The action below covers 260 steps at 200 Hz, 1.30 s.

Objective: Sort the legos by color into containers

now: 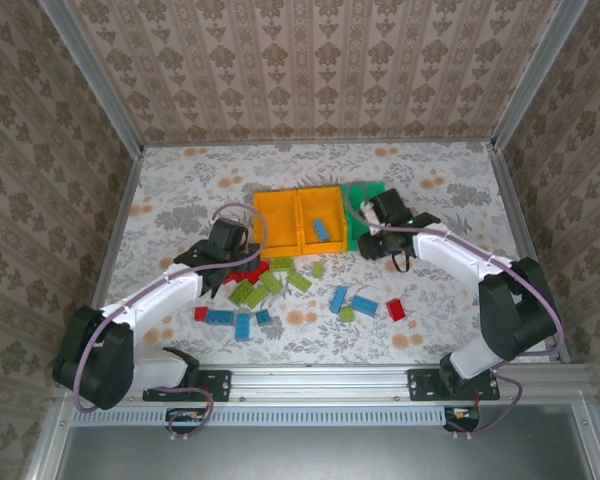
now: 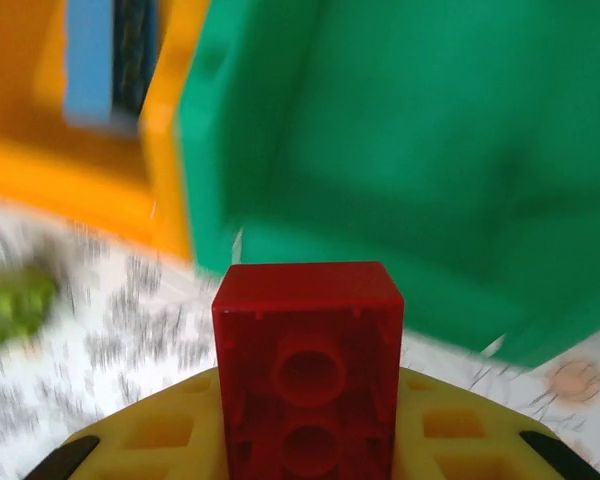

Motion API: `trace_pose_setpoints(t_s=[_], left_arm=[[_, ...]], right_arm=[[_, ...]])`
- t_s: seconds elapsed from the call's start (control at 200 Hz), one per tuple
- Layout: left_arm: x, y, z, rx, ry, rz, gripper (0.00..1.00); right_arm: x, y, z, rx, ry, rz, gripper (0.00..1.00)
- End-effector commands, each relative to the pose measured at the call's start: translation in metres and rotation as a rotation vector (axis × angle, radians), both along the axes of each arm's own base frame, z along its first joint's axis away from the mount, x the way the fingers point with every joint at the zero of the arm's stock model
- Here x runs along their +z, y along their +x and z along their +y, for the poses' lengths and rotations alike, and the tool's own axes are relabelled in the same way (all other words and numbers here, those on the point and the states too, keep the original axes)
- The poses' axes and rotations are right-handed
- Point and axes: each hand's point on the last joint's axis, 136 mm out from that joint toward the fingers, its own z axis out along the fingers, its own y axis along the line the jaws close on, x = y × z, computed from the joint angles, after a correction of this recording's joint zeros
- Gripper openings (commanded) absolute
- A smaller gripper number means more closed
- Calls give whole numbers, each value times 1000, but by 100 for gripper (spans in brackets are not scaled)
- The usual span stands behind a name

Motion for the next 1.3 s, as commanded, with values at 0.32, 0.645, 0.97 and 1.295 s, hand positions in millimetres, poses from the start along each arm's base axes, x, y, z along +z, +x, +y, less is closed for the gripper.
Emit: trace_pose_setpoints(t_s=[0.32, 0.645, 0.97, 1.295], left_arm=[[3, -2, -7, -23, 23, -11, 100], [2, -6, -7, -24, 24, -13, 100], [0, -1, -14, -43, 22, -22, 100], [-8, 3, -26, -78, 14, -4, 100]], right_arm=[[6, 82, -7, -296, 116, 49, 29], [29, 65, -18, -321, 108, -3, 82], [9, -75, -67, -321, -64, 224, 83], [-17, -162, -66, -357, -123, 317, 80]])
